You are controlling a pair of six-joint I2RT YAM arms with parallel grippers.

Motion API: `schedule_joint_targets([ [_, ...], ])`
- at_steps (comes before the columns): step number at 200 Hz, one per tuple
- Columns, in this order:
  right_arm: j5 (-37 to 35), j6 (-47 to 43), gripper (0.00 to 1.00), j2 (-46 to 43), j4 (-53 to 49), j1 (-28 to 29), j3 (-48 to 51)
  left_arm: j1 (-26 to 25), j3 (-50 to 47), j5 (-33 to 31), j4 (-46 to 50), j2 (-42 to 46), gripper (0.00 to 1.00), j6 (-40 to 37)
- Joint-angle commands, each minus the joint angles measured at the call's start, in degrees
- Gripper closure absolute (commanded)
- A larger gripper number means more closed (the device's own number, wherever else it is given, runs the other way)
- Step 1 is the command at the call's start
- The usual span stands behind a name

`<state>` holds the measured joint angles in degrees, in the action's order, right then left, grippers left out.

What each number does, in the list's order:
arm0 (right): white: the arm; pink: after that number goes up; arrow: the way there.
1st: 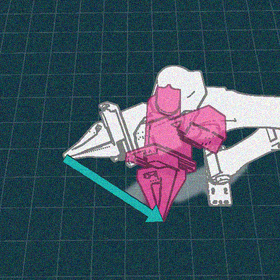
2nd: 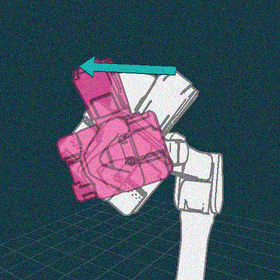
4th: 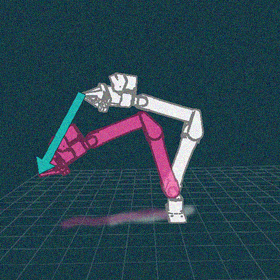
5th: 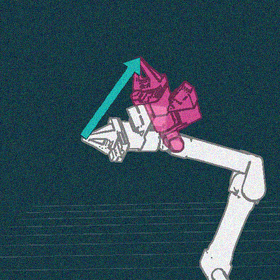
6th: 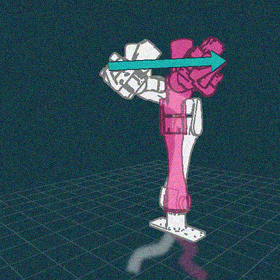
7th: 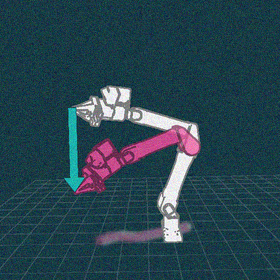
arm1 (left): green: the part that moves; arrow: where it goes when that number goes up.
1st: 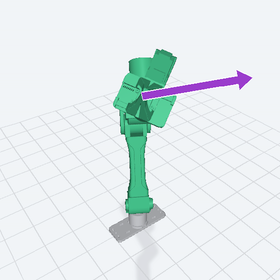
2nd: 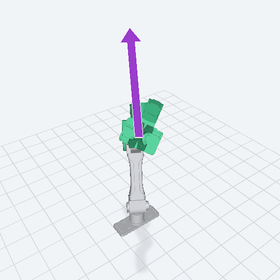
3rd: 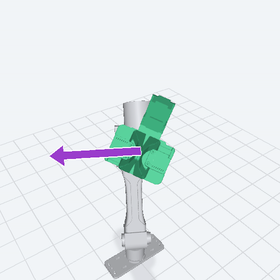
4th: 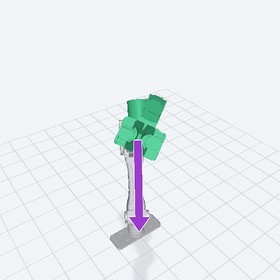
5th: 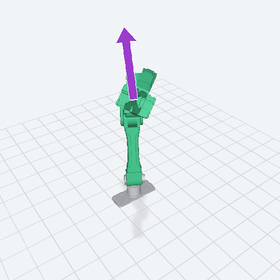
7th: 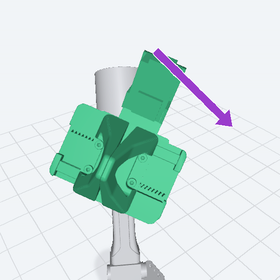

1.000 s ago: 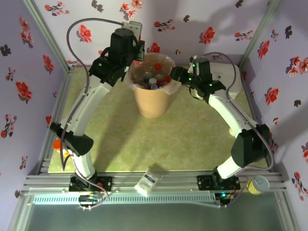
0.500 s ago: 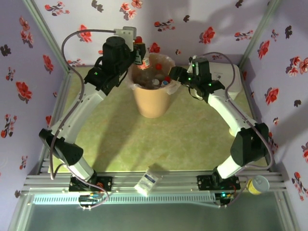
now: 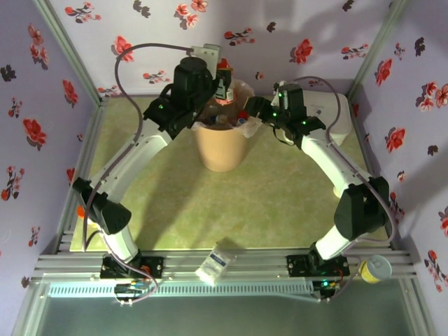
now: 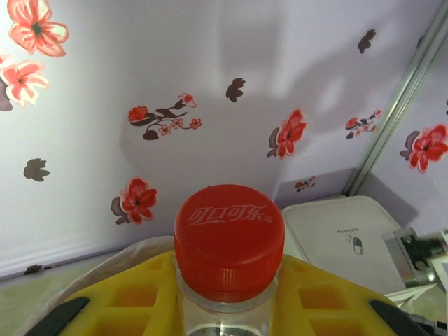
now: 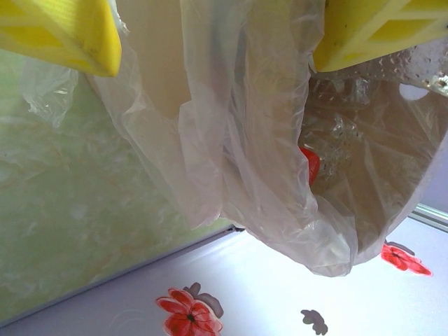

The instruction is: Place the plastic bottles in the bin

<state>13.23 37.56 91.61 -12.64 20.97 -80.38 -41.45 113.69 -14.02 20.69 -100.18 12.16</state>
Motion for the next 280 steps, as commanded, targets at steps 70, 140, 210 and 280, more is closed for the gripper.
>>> schedule_joint_targets([
  [70,0.21,0.56,0.27,1.12,-0.73,-0.24,-0.78,1.67,-10.66,4.35,-3.73,4.82,1.00,6.85],
  [140,-0.36,1.11,0.28,-0.12,0.09,-0.40,-0.30,2.35,-5.60,2.00,-6.47,-1.44,1.00,5.44],
  [210,0.11,1.40,0.27,1.02,0.63,-0.41,-0.65,-0.93,-7.26,-0.97,1.77,-4.58,1.00,-0.37],
  [280,0.12,1.73,0.27,1.16,0.99,-0.40,-0.49,-3.32,-27.84,-2.96,-9.63,-3.44,1.00,4.00],
])
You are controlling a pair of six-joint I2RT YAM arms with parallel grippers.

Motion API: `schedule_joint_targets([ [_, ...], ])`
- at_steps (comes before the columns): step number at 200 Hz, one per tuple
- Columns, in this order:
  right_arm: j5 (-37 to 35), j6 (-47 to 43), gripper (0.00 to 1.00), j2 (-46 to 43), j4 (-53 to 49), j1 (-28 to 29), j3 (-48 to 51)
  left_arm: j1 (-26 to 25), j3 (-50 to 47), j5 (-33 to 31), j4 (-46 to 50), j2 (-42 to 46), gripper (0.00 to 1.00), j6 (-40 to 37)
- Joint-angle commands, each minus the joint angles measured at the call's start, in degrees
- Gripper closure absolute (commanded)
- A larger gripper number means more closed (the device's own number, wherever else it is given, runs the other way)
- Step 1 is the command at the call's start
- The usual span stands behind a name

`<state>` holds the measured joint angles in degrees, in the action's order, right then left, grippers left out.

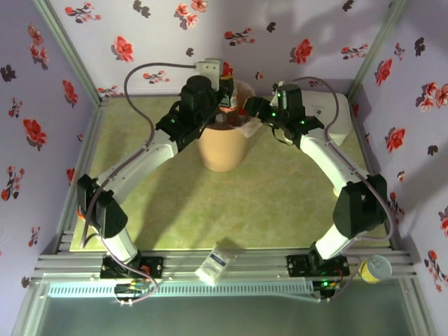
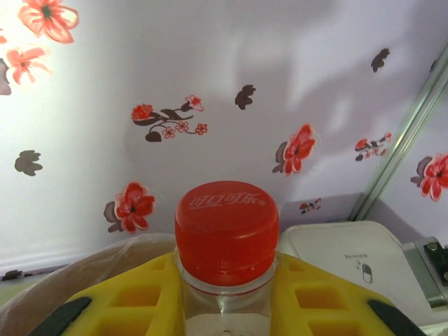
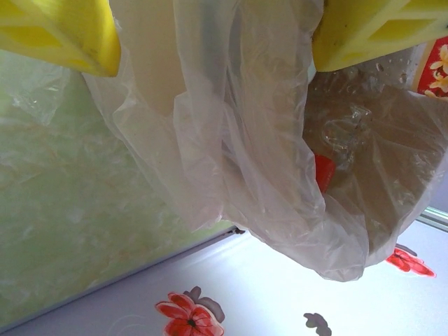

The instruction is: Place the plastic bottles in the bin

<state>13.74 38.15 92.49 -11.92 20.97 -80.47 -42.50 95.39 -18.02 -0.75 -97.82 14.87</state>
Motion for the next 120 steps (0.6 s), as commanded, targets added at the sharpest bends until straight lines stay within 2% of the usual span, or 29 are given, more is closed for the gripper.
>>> schedule_joint_targets([
  [1,-0.38,1.18,0.28,0.26,0.30,-0.36,-0.40,-2.30,-9.80,0.96,11.60,-5.80,1.00,1.34],
  [20,0.05,2.07,0.27,0.11,1.77,-0.40,0.08,-2.94,-13.38,0.27,9.06,-6.15,1.00,1.91],
  [71,2.11,3.87,0.27,-0.11,3.88,-0.57,-0.29,-5.31,-15.64,-2.36,11.83,-9.58,1.00,-1.77],
  [120,4.19,5.79,0.27,-0.48,6.03,-0.64,-0.18,-4.79,-18.74,-1.83,13.58,-8.19,1.00,2.53],
])
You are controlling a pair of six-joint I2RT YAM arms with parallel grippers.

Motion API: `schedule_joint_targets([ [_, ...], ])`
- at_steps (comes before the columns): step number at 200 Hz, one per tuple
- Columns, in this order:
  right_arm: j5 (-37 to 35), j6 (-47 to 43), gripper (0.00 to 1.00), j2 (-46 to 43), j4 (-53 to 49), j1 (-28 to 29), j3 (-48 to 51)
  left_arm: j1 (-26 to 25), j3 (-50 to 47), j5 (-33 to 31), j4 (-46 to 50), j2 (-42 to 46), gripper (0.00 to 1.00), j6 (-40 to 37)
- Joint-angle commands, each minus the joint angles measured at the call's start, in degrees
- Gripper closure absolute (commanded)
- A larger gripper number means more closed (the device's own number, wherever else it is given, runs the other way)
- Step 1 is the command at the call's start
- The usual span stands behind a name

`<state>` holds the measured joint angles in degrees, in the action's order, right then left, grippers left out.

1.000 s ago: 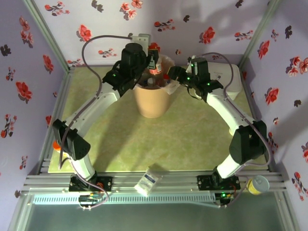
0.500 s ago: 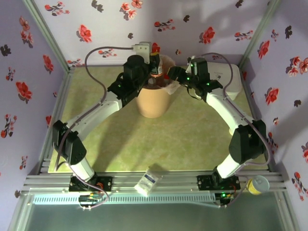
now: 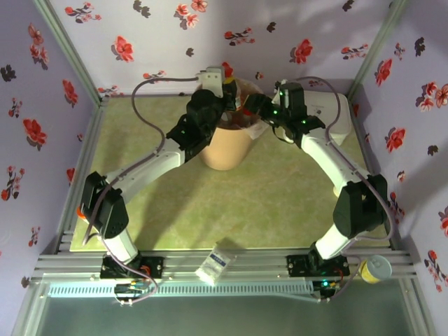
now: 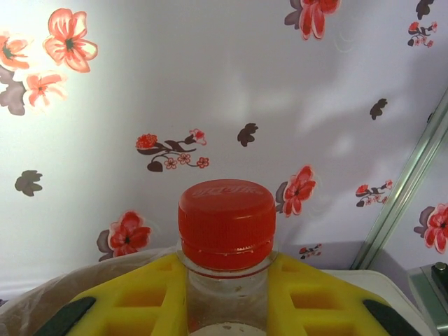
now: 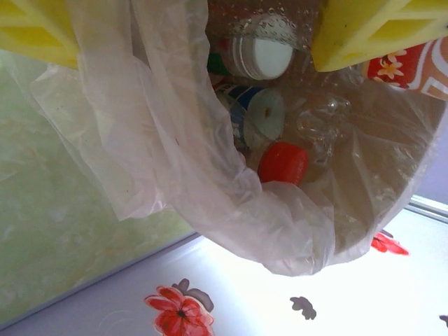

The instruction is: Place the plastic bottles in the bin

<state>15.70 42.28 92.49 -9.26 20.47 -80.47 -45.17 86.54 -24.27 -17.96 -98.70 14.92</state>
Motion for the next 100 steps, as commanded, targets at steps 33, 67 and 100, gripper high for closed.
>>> schedule_joint_targets([
  [33,2.63,1.73,0.28,-1.35,3.15,-0.25,-0.38,-0.42,-10.28,6.16,31.67,0.85,1.00,8.02],
  [67,3.49,1.83,0.28,-2.03,2.53,-0.17,-0.99,2.67,-8.18,8.15,35.86,6.47,0.99,13.06],
  [100,3.68,1.58,0.28,-2.06,2.40,-0.06,-1.23,8.35,-8.93,13.25,35.10,9.86,0.87,14.51],
])
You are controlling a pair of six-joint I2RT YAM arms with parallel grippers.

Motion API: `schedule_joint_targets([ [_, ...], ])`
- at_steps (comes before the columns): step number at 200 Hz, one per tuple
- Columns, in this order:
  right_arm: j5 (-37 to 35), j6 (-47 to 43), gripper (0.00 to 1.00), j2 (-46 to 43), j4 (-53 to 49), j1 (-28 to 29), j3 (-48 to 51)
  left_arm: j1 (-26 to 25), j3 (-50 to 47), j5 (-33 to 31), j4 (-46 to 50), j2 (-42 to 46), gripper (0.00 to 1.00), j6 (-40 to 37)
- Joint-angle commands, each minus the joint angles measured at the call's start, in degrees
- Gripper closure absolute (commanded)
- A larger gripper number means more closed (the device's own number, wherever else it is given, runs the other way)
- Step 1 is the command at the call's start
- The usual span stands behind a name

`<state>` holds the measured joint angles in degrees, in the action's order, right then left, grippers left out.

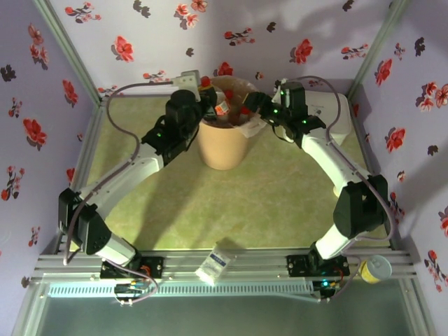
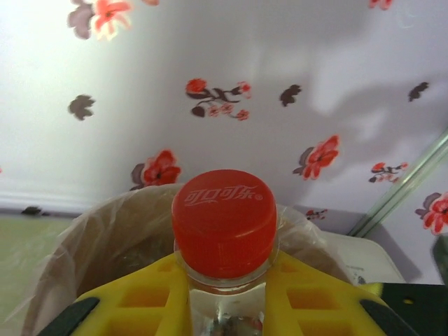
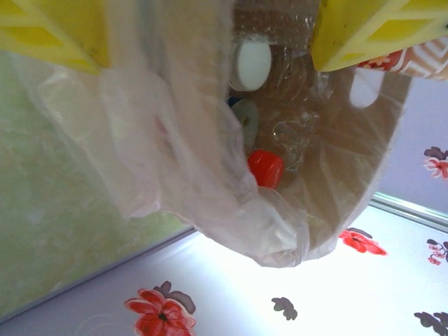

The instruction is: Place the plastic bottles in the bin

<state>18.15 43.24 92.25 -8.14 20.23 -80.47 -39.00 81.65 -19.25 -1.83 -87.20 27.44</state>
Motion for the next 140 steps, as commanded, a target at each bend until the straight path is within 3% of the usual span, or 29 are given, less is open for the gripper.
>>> schedule_joint_targets([
  [1,1.25,0.66,0.28,-1.81,1.28,0.17,-1.25,2.31,-4.04,8.33,18.84,-1.56,0.87,2.00],
  [21,1.61,0.70,0.28,-1.55,1.37,0.34,-1.62,5.42,-2.92,11.67,17.74,-0.76,0.85,2.59],
  [48,1.74,0.57,0.28,-1.45,1.21,0.70,-2.34,9.63,-0.89,18.07,16.88,-1.02,0.62,3.36],
  [66,1.75,0.27,0.28,-1.45,0.84,0.78,-2.82,11.17,1.83,18.72,19.13,-1.76,0.46,1.17],
  [84,1.64,-0.16,0.28,-1.46,0.34,0.78,-3.24,12.53,3.19,18.82,19.45,-1.17,0.37,-0.36],
  [140,0.77,-2.72,0.27,-1.46,-1.75,0.81,-5.51,16.41,10.20,21.79,19.73,2.13,0.22,-3.63],
])
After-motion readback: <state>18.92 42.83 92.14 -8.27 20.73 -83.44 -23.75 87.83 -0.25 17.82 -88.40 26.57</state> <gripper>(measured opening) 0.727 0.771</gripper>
